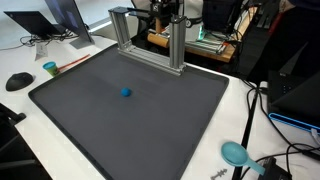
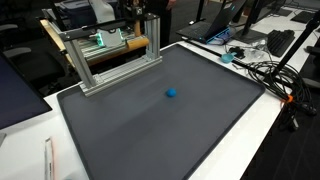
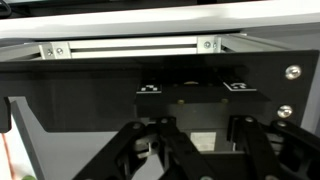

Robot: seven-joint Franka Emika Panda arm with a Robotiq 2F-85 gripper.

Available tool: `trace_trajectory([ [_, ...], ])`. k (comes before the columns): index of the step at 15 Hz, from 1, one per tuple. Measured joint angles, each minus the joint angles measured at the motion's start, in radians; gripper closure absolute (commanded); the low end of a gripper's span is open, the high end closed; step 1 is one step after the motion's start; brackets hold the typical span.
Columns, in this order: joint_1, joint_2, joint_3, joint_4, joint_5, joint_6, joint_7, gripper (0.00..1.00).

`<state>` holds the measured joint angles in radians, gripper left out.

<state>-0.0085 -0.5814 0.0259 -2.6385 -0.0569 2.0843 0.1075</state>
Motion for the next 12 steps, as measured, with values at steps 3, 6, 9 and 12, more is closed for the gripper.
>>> trace_trajectory([
  [3,0.000,0.001,-0.004,0.006,0.003,0.000,0.000,0.78],
  [6,0.000,0.006,-0.007,0.028,0.004,0.000,0.000,0.78],
  [9,0.000,0.025,-0.007,0.060,0.004,0.000,0.001,0.78],
  [12,0.000,0.059,-0.007,0.108,0.008,0.001,0.000,0.78],
])
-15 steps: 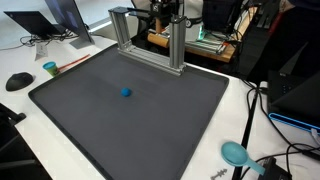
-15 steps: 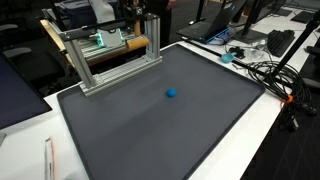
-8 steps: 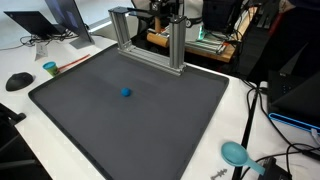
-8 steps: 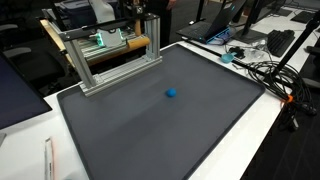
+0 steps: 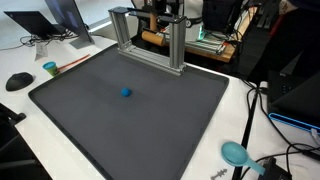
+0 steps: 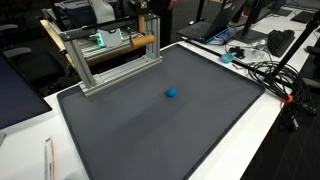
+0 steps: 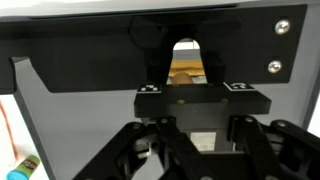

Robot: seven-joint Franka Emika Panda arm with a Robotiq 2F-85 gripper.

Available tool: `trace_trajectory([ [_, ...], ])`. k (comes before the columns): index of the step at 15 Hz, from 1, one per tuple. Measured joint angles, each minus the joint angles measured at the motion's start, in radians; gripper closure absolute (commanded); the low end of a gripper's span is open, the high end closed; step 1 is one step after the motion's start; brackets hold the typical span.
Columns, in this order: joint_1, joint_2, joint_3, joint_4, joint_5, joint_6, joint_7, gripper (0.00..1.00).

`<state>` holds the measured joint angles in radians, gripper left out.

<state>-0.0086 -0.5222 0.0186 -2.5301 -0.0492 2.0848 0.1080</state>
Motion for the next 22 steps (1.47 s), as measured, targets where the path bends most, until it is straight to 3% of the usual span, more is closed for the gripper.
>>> trace_trajectory([
  [13,0.020,0.333,-0.001,0.325,0.021,0.021,-0.133,0.78],
  [14,0.021,0.364,-0.001,0.349,0.021,0.023,-0.136,0.53],
  [20,0.020,0.451,-0.007,0.423,0.040,0.023,-0.143,0.53],
  [21,0.020,0.451,-0.007,0.424,0.040,0.023,-0.143,0.78],
  [22,0.020,0.451,-0.007,0.425,0.040,0.023,-0.143,0.78],
])
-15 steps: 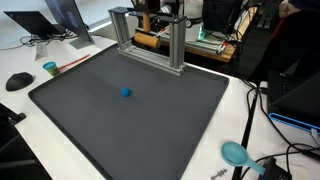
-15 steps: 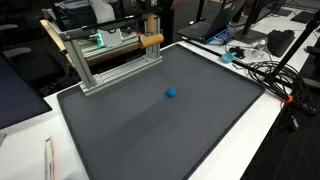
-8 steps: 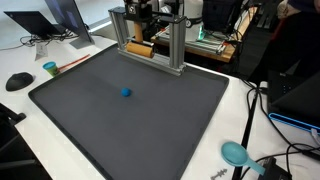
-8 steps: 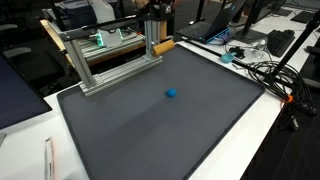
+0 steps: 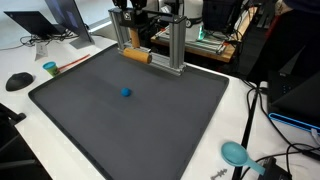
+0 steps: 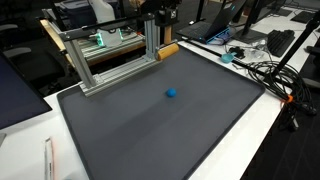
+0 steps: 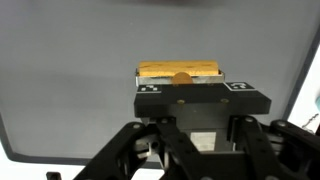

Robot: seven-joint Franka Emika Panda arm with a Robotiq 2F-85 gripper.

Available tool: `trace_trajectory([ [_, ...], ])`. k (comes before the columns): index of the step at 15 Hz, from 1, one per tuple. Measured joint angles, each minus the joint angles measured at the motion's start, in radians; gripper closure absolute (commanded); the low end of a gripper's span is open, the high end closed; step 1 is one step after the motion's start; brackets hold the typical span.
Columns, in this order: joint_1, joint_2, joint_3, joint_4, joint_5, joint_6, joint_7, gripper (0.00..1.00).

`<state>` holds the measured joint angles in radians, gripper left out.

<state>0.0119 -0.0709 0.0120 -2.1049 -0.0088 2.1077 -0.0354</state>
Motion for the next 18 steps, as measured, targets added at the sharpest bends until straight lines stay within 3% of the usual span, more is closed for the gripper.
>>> trace_trajectory([
  [18,-0.013,0.182,-0.019,0.075,0.007,0.110,-0.001,0.78],
])
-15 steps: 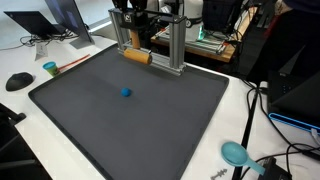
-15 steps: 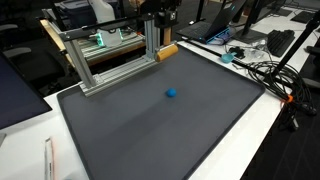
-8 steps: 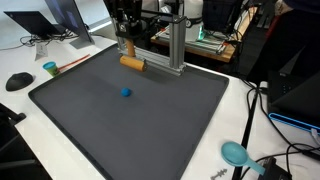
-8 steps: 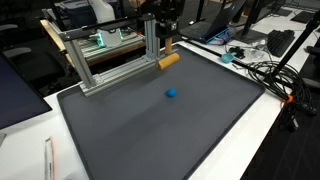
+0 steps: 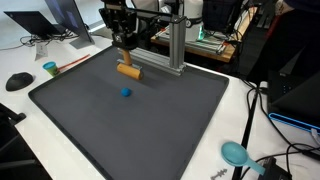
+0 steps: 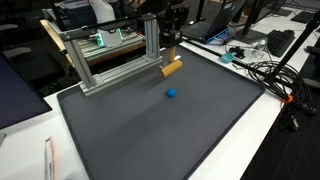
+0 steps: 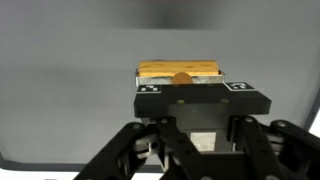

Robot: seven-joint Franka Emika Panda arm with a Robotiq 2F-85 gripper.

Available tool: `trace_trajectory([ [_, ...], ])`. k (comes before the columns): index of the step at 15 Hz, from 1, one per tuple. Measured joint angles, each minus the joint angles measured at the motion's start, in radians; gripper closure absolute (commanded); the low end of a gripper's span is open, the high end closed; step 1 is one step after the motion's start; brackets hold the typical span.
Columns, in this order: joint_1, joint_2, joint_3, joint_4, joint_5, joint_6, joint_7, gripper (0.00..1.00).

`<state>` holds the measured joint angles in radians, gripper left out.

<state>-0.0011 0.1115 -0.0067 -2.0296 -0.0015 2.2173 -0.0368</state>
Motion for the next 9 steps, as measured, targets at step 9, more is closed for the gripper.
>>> trace_trajectory([
  [9,-0.019,0.101,-0.001,0.045,0.022,0.066,-0.001,0.78],
])
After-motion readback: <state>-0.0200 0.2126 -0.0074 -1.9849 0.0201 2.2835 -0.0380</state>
